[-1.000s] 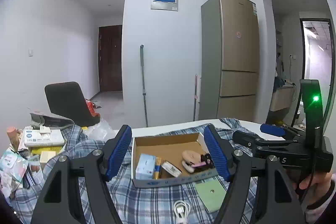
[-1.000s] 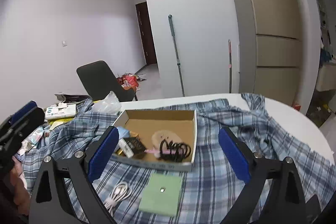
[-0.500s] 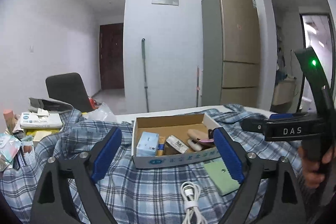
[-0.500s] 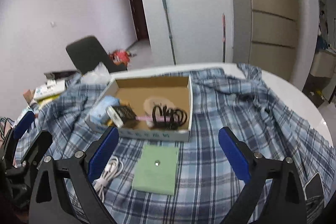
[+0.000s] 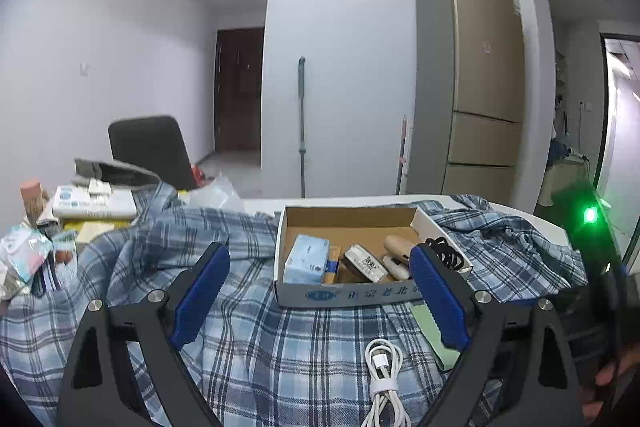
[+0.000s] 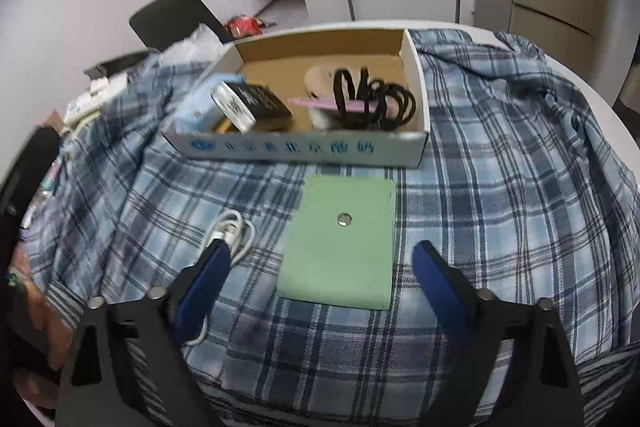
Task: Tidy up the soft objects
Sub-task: 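Lower the right gripper onto the green felt pouch and close it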
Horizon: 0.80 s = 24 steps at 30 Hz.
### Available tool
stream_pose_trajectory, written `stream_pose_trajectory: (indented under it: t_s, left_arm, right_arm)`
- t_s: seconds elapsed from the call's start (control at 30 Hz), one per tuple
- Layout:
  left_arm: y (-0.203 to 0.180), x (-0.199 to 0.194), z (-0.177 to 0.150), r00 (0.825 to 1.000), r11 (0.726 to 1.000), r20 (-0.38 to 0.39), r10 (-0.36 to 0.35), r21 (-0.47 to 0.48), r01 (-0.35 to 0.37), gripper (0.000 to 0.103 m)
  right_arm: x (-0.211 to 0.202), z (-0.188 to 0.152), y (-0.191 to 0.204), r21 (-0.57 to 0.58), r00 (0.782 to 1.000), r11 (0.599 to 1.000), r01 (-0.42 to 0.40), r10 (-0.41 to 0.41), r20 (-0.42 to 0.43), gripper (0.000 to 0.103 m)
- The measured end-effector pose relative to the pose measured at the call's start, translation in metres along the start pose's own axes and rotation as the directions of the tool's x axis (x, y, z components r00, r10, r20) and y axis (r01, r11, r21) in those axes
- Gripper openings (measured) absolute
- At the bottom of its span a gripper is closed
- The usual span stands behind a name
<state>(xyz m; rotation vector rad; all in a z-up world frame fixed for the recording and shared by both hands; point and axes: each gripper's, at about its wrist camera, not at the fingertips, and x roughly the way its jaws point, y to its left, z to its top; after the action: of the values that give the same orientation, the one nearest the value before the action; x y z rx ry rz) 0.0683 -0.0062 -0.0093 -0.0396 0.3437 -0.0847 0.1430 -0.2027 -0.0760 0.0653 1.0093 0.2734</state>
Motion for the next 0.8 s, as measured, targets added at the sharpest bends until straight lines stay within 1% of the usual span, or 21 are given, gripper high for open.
stream_pose_trajectory:
  t_s: [0.13,0.2,0.27,0.37,0.43,0.6,0.7,0.77,0.8]
  left_arm:
    - [0.005,0.006,0.000,1.000,1.000,-0.029,-0.001,-0.019,0.000,0.093]
    - [0.004,0.005,0.000,1.000,1.000,-0.026,-0.002,-0.019,0.002,0.093]
    - [0.004,0.005,-0.001,1.000,1.000,-0.021,-0.003,-0.014,0.003,0.093]
    - [0.002,0.003,0.000,1.000,1.000,-0.015,-0.016,-0.007,0.016,0.093]
    - [0.003,0.000,0.001,1.000,1.000,0.002,-0.017,-0.015,0.017,0.093]
    - [0.003,0.001,0.001,1.000,1.000,-0.009,-0.021,-0.011,0.021,0.093]
    - [0.001,0.002,0.001,1.000,1.000,-0.012,-0.022,-0.005,0.022,0.093]
    - [0.001,0.002,0.001,1.000,1.000,-0.010,-0.021,-0.002,0.021,0.093]
    - [0.000,0.002,0.001,1.000,1.000,-0.008,-0.019,0.000,0.019,0.093]
  right_arm:
    - [0.011,0.000,0.001,-0.012,0.999,1.000,0.010,-0.011,-0.032,0.079]
    - [0.016,0.000,0.000,-0.006,0.999,1.000,0.016,-0.016,-0.046,0.077]
    - [0.020,-0.001,-0.002,0.007,0.998,1.000,0.003,-0.003,-0.056,0.077]
    - [0.023,-0.002,-0.005,-0.004,0.998,1.000,0.025,-0.025,-0.060,0.075]
    - [0.026,-0.003,-0.008,0.004,0.997,1.000,0.023,-0.023,-0.072,0.073]
    - [0.029,-0.002,-0.006,-0.021,0.997,0.999,0.043,-0.045,-0.060,0.072]
    - [0.027,-0.002,-0.007,-0.015,0.998,0.999,0.044,-0.045,-0.051,0.069]
    - [0.021,-0.001,-0.014,0.014,0.998,0.999,0.044,-0.044,-0.038,0.040]
    - [0.019,0.001,-0.017,0.005,0.998,0.999,0.041,-0.041,-0.040,0.039]
